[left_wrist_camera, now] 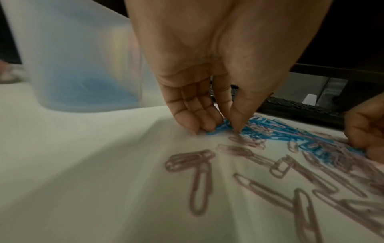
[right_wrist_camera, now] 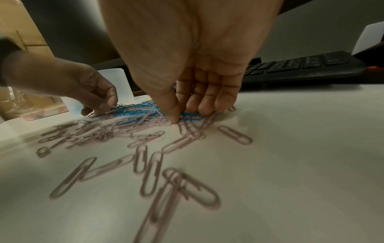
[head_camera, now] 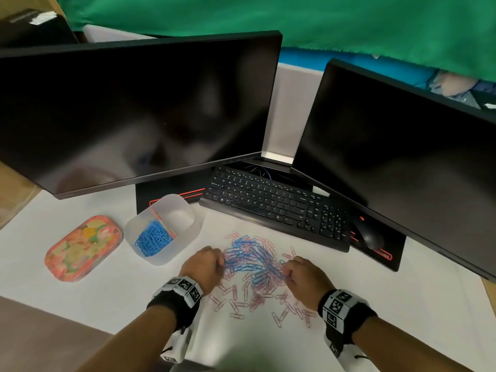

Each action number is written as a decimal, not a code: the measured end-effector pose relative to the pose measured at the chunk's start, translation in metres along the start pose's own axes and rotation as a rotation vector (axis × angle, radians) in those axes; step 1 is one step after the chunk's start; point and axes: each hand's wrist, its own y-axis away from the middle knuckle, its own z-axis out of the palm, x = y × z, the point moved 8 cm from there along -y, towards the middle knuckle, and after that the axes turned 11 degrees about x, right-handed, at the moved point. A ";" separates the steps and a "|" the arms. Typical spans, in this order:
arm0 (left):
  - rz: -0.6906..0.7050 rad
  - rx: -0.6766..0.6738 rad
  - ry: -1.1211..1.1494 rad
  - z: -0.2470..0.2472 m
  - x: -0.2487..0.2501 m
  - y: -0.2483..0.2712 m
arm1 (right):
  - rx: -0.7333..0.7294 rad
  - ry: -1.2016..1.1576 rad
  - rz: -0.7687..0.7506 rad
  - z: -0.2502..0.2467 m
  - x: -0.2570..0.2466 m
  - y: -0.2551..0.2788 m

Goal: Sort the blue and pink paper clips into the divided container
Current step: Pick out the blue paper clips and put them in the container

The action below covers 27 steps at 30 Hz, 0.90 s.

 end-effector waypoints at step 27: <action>0.013 0.074 0.141 -0.003 0.003 0.005 | 0.055 -0.302 0.152 -0.009 0.005 -0.003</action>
